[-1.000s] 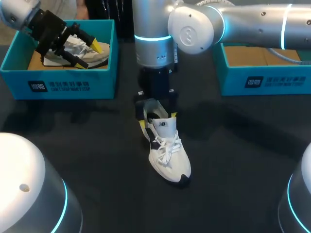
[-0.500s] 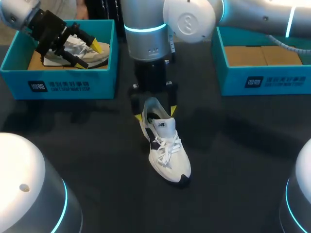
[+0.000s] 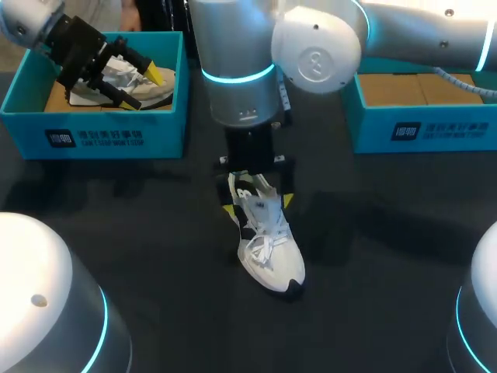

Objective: Take the shoe out of the shoebox, open the shoe tongue, remove and reinsert the insole, then place the shoe into the shoebox

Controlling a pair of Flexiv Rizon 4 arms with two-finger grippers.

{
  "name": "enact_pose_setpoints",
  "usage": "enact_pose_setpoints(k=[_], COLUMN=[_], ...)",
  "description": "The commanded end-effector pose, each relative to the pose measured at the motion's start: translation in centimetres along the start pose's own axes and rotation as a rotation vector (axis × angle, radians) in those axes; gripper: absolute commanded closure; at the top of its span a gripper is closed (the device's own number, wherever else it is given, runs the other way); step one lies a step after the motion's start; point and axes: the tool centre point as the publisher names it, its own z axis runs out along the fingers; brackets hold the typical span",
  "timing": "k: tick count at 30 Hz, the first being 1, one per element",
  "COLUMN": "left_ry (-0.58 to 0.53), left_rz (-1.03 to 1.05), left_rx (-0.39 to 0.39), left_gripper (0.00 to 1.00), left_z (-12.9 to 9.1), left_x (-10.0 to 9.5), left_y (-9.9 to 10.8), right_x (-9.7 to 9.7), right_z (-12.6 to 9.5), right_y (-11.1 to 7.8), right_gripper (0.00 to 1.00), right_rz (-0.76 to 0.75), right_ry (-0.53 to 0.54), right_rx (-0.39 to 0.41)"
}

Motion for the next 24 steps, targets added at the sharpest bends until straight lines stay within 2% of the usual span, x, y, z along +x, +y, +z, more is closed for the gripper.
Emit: enact_pose_setpoints(k=[1, 6, 12, 13, 14, 16, 19, 24], left_ry=[0.003, 0.003, 0.003, 0.003, 0.003, 0.003, 0.003, 0.003], left_rz=[0.001, 0.001, 0.001, 0.001, 0.001, 0.001, 0.001, 0.001], left_rx=[-0.002, -0.002, -0.002, -0.002, -0.002, -0.002, -0.002, -0.002], left_gripper=[0.00, 0.00, 0.00, 0.00, 0.00, 0.00, 0.00, 0.00], left_z=[0.0, 0.0, 0.0, 0.0, 0.0, 0.0, 0.0, 0.0], left_x=[0.0, 0.0, 0.0, 0.0, 0.0, 0.0, 0.0, 0.0], left_y=[-0.1, -0.1, -0.1, -0.1, -0.1, -0.1, -0.1, -0.1], right_x=[-1.0, -1.5, -1.0, -0.8, -0.5, 0.0, 0.6, 0.9], right_z=[-1.1, -2.0, -0.3, 0.1, 0.4, 0.9, 2.0, 3.4], right_y=[-0.5, -0.5, -1.7, -1.8, -1.9, -2.1, -2.5, -2.7], right_gripper=[0.00, 0.00, 0.00, 0.21, 0.25, 0.29, 0.50, 0.53], right_rz=[0.008, 0.004, 0.025, 0.028, 0.031, 0.035, 0.048, 0.057], right_ry=[-0.032, -0.043, 0.003, 0.009, 0.013, 0.026, 0.044, 0.065], right_rx=[-0.051, -0.044, -0.036, -0.036, -0.036, -0.034, -0.034, -0.028])
